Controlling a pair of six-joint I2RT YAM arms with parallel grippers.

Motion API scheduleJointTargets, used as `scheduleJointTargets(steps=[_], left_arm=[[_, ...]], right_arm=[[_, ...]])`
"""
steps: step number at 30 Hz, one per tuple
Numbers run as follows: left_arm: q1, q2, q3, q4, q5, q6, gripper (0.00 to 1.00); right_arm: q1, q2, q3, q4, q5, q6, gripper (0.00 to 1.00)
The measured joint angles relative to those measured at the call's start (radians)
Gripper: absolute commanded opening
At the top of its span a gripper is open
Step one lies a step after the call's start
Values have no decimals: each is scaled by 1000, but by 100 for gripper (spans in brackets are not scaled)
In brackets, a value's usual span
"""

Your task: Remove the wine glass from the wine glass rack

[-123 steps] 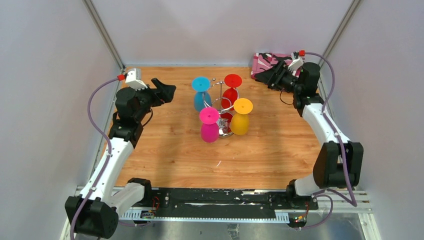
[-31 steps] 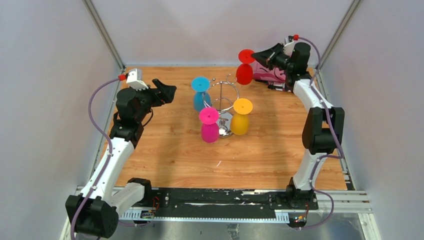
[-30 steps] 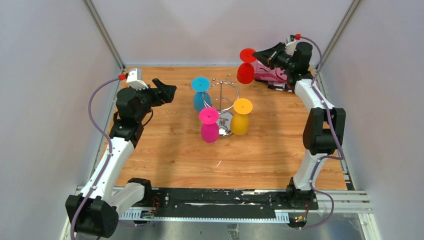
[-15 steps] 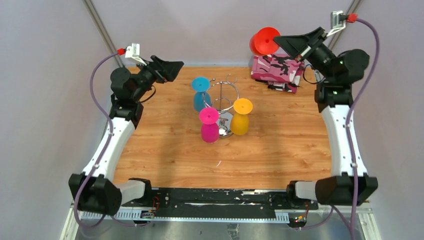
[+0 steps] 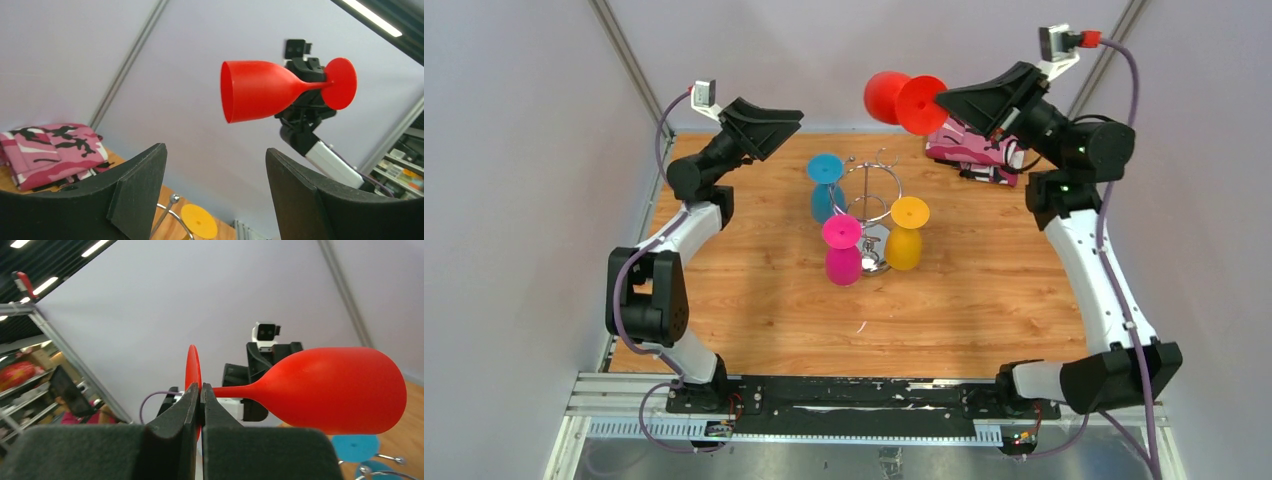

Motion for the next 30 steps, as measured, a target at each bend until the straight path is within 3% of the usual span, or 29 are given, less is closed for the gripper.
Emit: scheduleJointTargets(steps=[10,21,30], left_arm=[[-1,-20,-17,116,32,-66,77],[-1,-94,-91,121,32,-74,76],[2,-285,-132,120,21,-78,67]], right_arm=[[216,203,24,253,0,154,0],[270,383,97,489,41,340,0],[304,491,161,713,95,506,0]])
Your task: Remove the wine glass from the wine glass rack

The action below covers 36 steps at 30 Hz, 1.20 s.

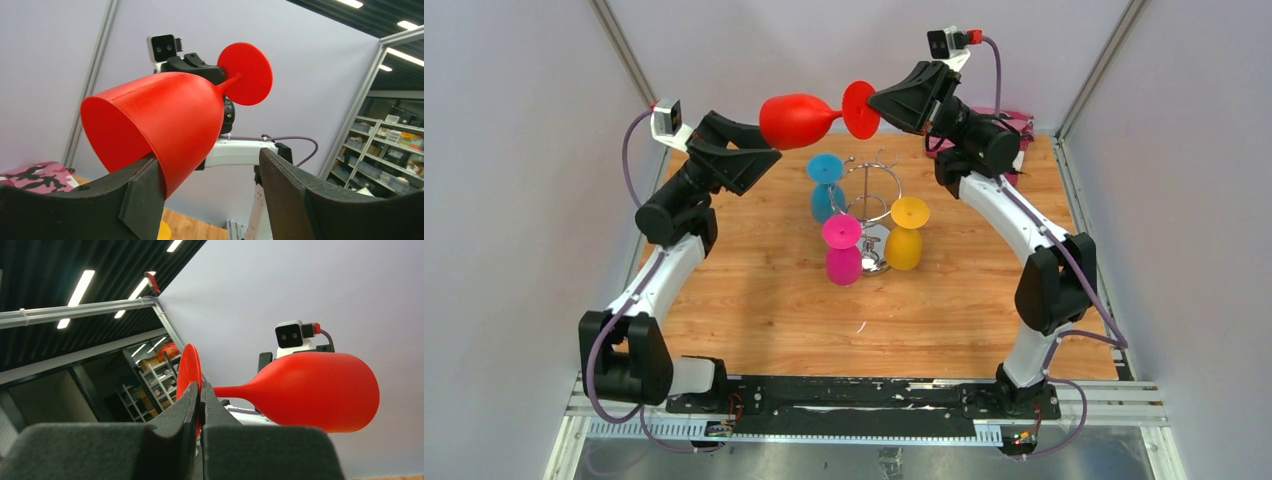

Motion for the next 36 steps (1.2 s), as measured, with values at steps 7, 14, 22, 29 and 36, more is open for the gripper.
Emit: scheduleJointTargets(steps=[7,14,22,29,36], left_arm=[[0,-97,-48,-2,-2,2,33],[-11,-137,-52,13,-2,-26,0],[-8,-141,-53,14,-9,-35,0],[9,-177,24,-308,-24,151,0],[12,-127,579,-1247,-243,686,0]], right_arm=[[68,89,53,79,19,92,0],[103,140,50,73,36,120,0],[106,142,48,74,40,125,51],[73,111,-45,52,5,34,99],[-34,57,-153,40,-8,12,99]])
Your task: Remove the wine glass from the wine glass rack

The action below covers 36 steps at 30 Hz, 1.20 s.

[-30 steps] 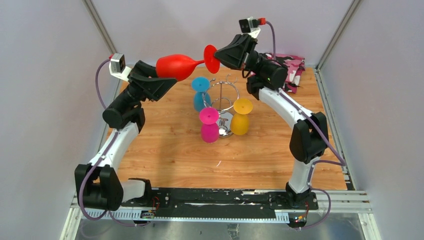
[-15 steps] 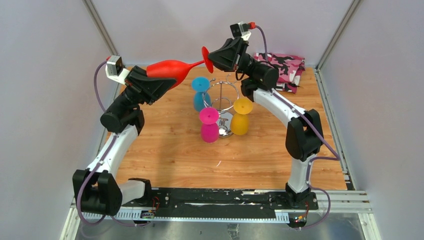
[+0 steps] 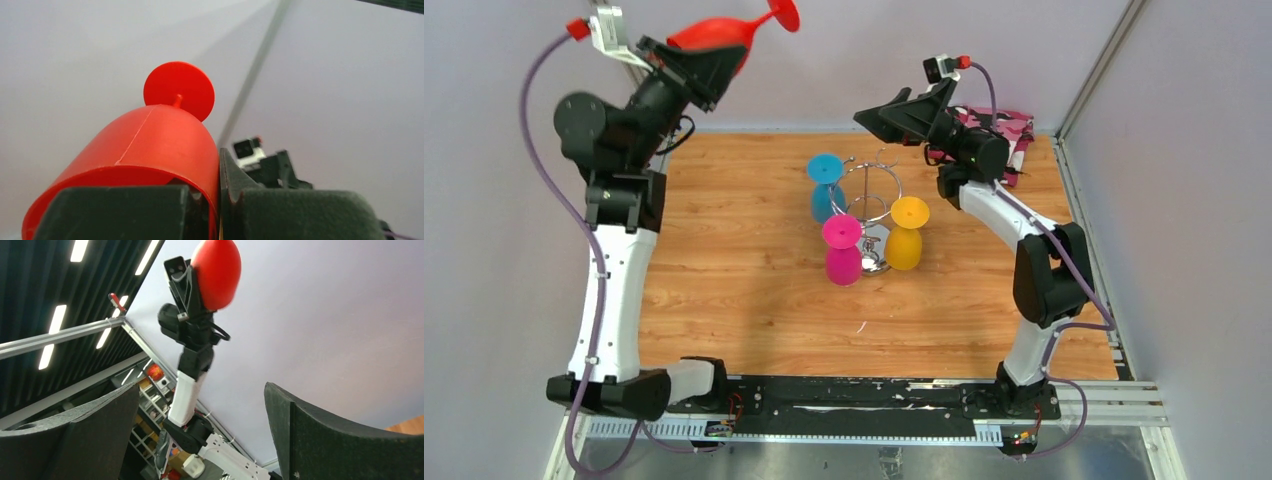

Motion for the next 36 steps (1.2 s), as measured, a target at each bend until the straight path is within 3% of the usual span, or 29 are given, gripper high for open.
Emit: scheduleJointTargets(steps=[5,13,22,36], left_arm=[[0,209,414,-488,-185,243,0],[0,631,814,-1027,-391,428,0],[0,831,851,-1319,-521,567,0],[-1,989,814,-1434,-584,697,0]], right_arm=[[-79,-10,-50,8,-3,22,99],[-178,-78,-139,8,-26,17,99],[-233,-111,-190,21,-54,18,99],[-245,-72,-205,21,-60,18,99]])
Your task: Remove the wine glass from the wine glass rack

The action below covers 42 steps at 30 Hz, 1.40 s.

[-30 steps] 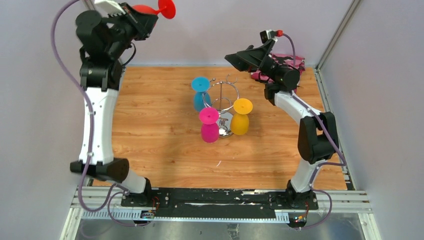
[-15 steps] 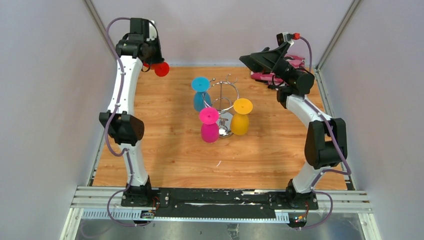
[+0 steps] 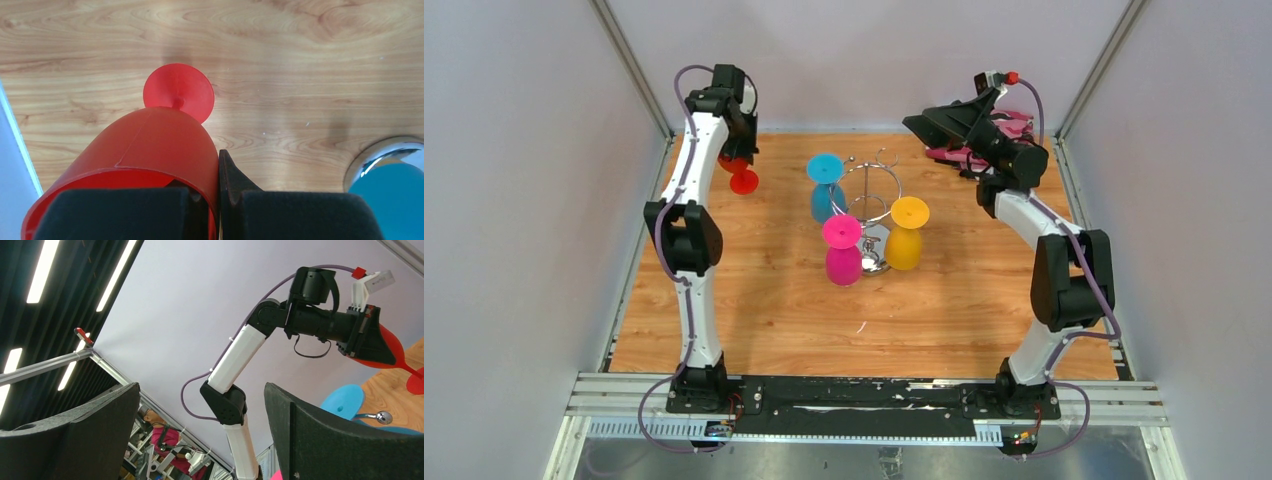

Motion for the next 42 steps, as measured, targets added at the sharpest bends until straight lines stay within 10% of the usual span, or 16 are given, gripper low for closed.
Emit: scheduleJointTargets(steps=[26,42], left_arm=[[-26,143,-31,-3,35,40,0],[-26,122,-40,-6,-12,36,50]], right_arm=[[-18,24,-33,0,-10,0,99],[-20,35,-35,0,-10,-1,99]])
